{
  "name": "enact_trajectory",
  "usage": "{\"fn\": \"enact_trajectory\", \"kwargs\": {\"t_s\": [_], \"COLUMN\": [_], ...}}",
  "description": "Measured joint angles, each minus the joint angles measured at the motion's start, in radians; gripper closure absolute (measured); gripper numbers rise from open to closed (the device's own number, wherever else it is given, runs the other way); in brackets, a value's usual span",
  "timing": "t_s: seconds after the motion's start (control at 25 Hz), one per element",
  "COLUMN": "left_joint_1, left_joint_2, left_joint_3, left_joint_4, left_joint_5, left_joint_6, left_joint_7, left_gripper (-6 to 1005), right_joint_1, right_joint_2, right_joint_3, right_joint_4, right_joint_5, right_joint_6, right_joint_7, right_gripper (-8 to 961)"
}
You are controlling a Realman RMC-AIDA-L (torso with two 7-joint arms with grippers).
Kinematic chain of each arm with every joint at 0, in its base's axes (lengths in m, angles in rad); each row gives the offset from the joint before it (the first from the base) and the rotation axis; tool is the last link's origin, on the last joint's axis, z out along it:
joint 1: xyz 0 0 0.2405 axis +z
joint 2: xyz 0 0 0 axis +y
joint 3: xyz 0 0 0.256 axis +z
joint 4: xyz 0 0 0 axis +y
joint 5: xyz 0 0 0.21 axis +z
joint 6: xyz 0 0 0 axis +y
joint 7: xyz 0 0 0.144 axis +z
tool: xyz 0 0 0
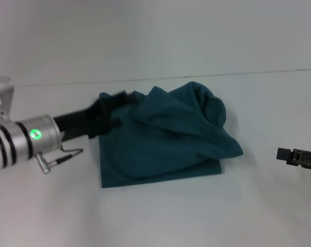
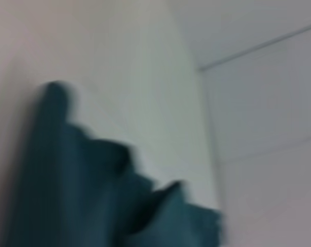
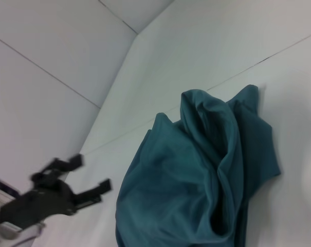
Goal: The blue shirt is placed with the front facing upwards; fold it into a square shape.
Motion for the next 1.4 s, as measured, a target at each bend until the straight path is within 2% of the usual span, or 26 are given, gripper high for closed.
{"fn": "enact_trajectory", "kwargs": {"t_s": [0.08, 0.16, 0.28, 0.44, 0.48, 0.84, 1.12, 1.36, 1.4], "left_joint_1": [0.018, 0.023, 0.003, -0.017, -0.027, -0.056, -0.108, -0.12, -0.12], "left_joint_2": [0.002, 0.015, 0.033, 0.026, 0.018, 0.0, -0.005, -0.005, -0.005], "left_joint_3": [-0.005, 0.004, 0.009, 0.011, 0.012, 0.086, 0.122, 0.151, 0.153], "left_joint_4": [0.059, 0.094, 0.106, 0.106, 0.091, 0.003, -0.031, -0.027, -0.028], "left_joint_5": [0.011, 0.063, 0.213, 0.302, 0.326, 0.336, 0.328, 0.334, 0.334], "left_joint_6": [0.058, 0.07, 0.049, -0.007, -0.053, -0.194, -0.193, -0.202, -0.202], "left_joint_7": [-0.004, 0.0, 0.074, 0.144, 0.143, 0.135, 0.123, 0.094, 0.094], "left_gripper": [101, 103, 107, 111, 112, 122, 129, 136, 171], "right_joint_1": [0.0, 0.0, 0.002, 0.003, 0.003, 0.003, 0.003, 0.001, 0.001], "right_joint_2": [0.0, -0.002, -0.003, -0.003, -0.003, -0.003, -0.003, -0.003, -0.003], "right_joint_3": [0.002, 0.001, -0.002, 0.0, 0.0, 0.002, 0.002, 0.002, 0.002], "right_joint_4": [0.0, 0.0, -0.002, -0.002, -0.001, -0.001, 0.0, 0.0, 0.0], "right_joint_5": [0.0, 0.0, 0.0, 0.0, 0.0, 0.0, 0.0, 0.0, 0.0], "right_joint_6": [0.0, -0.001, -0.003, -0.003, -0.003, -0.006, -0.006, -0.006, -0.006], "right_joint_7": [0.0, 0.0, 0.0, 0.0, 0.0, 0.0, 0.0, 0.0, 0.0], "right_gripper": [70, 69, 69, 70, 70, 69, 70, 69, 69]}}
